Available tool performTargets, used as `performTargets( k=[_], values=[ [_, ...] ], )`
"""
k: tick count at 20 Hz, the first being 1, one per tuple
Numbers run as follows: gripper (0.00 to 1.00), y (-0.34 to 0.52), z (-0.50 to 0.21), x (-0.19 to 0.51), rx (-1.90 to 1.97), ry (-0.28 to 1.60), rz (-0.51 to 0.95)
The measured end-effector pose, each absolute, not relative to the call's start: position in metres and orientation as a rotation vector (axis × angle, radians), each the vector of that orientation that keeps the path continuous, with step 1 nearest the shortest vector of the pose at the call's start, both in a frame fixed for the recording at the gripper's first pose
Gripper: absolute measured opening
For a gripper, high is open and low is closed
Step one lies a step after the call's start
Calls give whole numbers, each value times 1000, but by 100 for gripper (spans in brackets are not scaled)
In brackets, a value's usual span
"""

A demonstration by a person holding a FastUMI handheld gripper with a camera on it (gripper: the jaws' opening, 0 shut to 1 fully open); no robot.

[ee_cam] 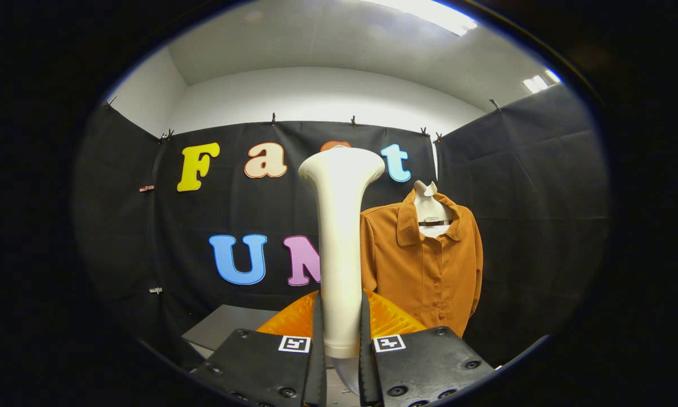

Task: Iron the clothes twice with a garment steamer, once on the left side and once on the right side.

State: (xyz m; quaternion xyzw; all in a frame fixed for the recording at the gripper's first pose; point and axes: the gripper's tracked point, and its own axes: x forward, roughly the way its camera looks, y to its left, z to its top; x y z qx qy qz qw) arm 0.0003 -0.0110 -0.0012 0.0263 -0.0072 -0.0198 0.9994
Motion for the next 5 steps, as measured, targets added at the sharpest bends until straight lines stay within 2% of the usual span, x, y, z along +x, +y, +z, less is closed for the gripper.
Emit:
performTargets(
  k=[5],
  values=[
    [26, -11, -2, 0, 55, -15, -44]
  ],
)
